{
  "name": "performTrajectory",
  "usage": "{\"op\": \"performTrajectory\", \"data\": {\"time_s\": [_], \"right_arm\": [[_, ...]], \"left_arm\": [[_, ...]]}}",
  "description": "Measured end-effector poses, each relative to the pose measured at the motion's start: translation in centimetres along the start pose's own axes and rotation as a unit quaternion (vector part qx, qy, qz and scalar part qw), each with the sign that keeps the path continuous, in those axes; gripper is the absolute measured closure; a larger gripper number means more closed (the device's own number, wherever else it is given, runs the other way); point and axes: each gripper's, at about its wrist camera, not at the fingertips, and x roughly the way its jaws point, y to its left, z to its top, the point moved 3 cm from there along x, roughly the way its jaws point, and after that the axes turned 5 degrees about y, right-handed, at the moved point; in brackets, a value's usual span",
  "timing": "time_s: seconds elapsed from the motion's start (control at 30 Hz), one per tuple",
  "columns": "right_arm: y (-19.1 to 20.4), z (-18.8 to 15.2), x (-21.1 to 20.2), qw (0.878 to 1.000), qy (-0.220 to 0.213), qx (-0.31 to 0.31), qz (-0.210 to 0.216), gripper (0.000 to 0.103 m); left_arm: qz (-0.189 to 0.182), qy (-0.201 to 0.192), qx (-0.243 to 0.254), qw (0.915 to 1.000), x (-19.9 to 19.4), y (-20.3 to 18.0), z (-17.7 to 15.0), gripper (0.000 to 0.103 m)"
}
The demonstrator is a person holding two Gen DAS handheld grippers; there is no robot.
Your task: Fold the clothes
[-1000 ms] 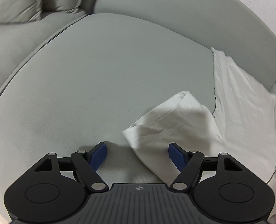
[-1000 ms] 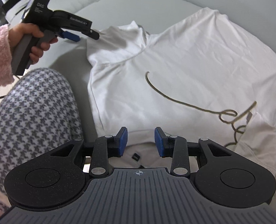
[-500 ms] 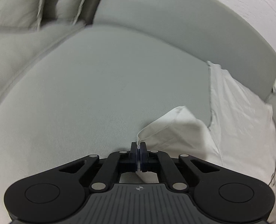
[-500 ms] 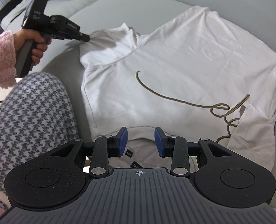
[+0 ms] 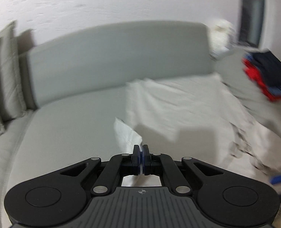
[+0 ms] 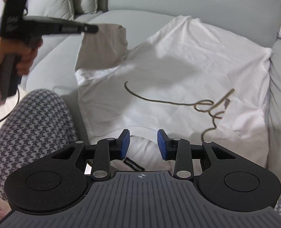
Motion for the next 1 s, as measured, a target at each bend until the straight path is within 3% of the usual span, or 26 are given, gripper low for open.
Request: {"op": "performTrajectory", "data": {"time_s": [0.07,0.13,0.17,0.2,0.27,0.43,0.57,0.67,0.77,0.8,0.83,0.93,1.0], "right_arm": [[-0.8,-0.5,-0.6,1.000,-0.005,0.008,0.001,0.065],[-1.3,-0.7,-0.9,1.000,-0.008,0.014,-0.001,0.065],[-1.6,-0.8,-1.1,1.000,-0.009,0.019,-0.001,0.063],[-2.0,-1.0,-1.3,1.000,-0.009,0.025,-0.002,0.062],[-2.3,-1.4,-1.6,0.999,-0.014,0.030,0.000,0.057],[-3.7,-2.7,-2.0,0.998,-0.019,0.054,0.006,0.055],[-5.1,-3.5,-1.2,0.996,-0.011,0.088,0.013,0.062],[-6.3,-3.8,-0.4,0.994,-0.005,0.106,-0.020,0.069],[-7.7,-3.9,0.0,0.991,-0.012,0.125,-0.046,0.069],[-8.3,-3.9,0.3,0.990,-0.015,0.132,-0.055,0.069],[-9.1,-3.9,1.1,0.988,-0.015,0.137,-0.075,0.069],[-10.9,-5.0,4.3,0.981,0.070,0.141,-0.111,0.068],[-11.0,-5.2,3.6,0.980,0.079,0.147,-0.112,0.068]], "left_arm": [[-0.035,0.048,0.009,0.9982,1.1,-2.3,-1.0,0.100],[-0.046,0.122,0.021,0.9912,3.1,-4.3,-2.5,0.085],[-0.045,0.133,0.024,0.9898,3.3,-4.5,-2.9,0.080],[-0.037,0.146,0.022,0.9884,3.4,-4.6,-3.2,0.067],[-0.027,0.143,-0.002,0.9894,2.7,-3.7,-3.5,0.053],[-0.018,0.116,-0.094,0.9886,0.6,0.4,-4.1,0.059],[-0.013,0.113,-0.133,0.9846,1.6,2.2,-3.1,0.086],[-0.019,0.107,-0.127,0.9859,2.7,1.8,-2.3,0.086],[0.004,0.132,-0.095,0.9867,5.3,1.3,-1.8,0.085],[0.030,0.161,-0.085,0.9828,6.6,1.4,-2.2,0.083],[0.064,0.204,-0.081,0.9735,8.1,1.8,-2.9,0.082],[0.070,0.217,-0.121,0.9661,8.5,3.0,-3.0,0.080],[0.079,0.214,-0.105,0.9679,7.6,2.8,-2.7,0.078]]}}
